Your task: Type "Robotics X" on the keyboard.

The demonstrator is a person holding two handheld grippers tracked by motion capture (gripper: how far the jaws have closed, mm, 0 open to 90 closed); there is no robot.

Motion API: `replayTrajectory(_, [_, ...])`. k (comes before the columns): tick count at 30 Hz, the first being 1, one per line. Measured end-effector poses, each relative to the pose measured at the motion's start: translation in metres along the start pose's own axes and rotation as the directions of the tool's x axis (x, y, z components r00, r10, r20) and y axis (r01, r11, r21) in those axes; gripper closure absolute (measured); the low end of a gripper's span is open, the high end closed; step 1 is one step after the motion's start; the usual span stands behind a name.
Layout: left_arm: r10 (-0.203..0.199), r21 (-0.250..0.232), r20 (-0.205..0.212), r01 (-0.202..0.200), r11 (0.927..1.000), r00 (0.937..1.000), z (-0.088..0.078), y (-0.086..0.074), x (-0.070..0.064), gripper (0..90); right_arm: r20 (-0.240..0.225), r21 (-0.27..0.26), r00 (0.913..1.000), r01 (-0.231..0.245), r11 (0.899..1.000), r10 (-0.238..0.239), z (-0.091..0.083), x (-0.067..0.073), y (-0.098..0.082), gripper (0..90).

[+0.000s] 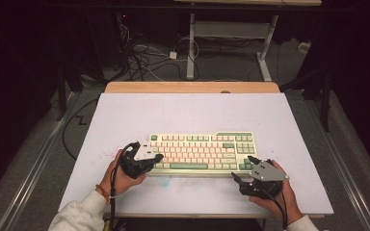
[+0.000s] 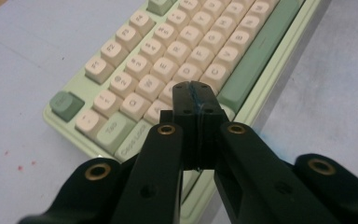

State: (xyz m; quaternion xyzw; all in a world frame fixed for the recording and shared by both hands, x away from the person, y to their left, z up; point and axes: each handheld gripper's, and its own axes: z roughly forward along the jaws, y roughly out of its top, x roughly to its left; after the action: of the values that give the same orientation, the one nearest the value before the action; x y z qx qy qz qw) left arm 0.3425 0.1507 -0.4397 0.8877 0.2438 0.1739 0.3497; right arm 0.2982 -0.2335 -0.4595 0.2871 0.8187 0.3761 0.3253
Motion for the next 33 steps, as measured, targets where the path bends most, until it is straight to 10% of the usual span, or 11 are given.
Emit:
replayTrajectory(15, [0.066,0.065,0.045,-0.069,0.9955,0.9968,0.045,0.052,0.005,87.8,-0.003,0.021,0.9999,0.014,1.000,-0.014,0.003,0.002,-0.002,24.2])
replayTrajectory(33, [0.074,0.128,0.053,-0.080,0.9885,0.9959,0.079,0.068,0.008,87.3,-0.015,0.039,0.9992,0.038,0.999,-0.038,0.006,0.004,-0.003,24.2])
